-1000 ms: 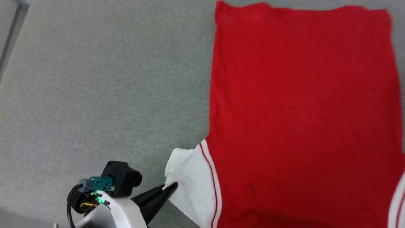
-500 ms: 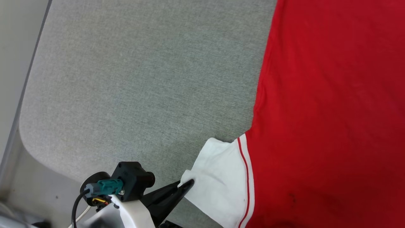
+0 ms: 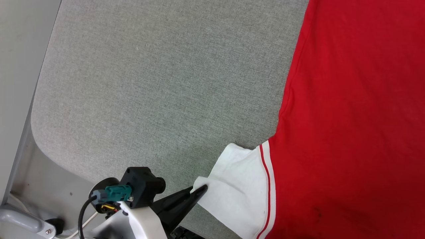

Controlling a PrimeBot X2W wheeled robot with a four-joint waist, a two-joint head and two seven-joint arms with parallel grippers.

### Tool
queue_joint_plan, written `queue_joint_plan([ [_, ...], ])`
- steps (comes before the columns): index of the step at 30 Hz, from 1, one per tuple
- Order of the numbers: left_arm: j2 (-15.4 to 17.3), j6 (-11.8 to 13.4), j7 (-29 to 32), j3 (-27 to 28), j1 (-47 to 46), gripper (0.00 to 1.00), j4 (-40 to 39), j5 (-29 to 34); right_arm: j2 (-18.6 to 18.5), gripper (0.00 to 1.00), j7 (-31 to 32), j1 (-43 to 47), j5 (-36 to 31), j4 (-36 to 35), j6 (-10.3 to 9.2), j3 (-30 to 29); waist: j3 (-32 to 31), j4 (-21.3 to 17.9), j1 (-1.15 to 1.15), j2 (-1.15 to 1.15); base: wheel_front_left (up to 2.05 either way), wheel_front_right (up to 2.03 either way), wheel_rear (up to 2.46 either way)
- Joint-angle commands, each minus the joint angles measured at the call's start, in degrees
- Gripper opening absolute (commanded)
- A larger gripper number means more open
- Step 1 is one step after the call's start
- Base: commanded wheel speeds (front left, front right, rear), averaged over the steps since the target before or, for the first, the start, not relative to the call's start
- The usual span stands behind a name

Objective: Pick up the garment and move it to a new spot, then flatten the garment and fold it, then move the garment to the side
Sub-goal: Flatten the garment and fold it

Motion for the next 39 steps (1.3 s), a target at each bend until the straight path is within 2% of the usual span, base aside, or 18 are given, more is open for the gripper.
queue_joint_plan([
  [1,-0.1,0.0,-0.3,0.1,0.0,0.0,0.1,-0.5,0.8,0.0,0.8,3.4,0.3,1.2,-0.04,0.7,0.1,0.0,0.0,0.0,0.0,0.0,0.0],
  [10,0.5,0.6,-1.0,1.0,0.2,0.0,0.8,-0.4,-0.6,0.0,-2.5,7.1,1.3,1.5,-0.04,1.6,-2.8,-1.7,0.0,0.0,0.0,0.0,0.0],
  [15,1.0,2.0,-1.3,1.8,1.5,0.0,2.3,-1.4,-0.2,0.0,-6.9,13.1,2.4,2.3,-0.04,2.5,-8.9,-5.6,0.0,0.0,0.0,0.0,0.0],
  [19,1.9,2.7,-1.1,2.1,2.6,0.0,2.6,-1.8,-0.7,0.0,-8.3,16.7,3.2,2.2,-0.05,3.6,-12.2,-7.6,0.0,0.0,0.0,0.0,0.0],
  [22,2.9,3.7,-0.9,2.1,3.6,0.0,3.4,-1.4,0.6,0.0,-9.0,20.1,4.7,1.9,-0.05,3.3,-15.5,-9.8,0.0,0.0,0.0,0.0,0.0],
  [29,3.6,4.8,-1.6,2.4,6.3,0.0,5.0,-2.7,1.9,0.0,-10.3,29.6,8.5,-1.6,-0.04,3.2,-22.6,-14.4,0.0,0.0,0.0,0.0,0.0],
  [39,4.6,6.0,-3.2,2.9,9.6,0.0,6.2,-4.2,4.2,0.0,-8.5,45.1,12.9,-11.3,-0.04,-1.3,-29.1,-19.1,0.0,0.0,0.0,0.0,0.0],
])
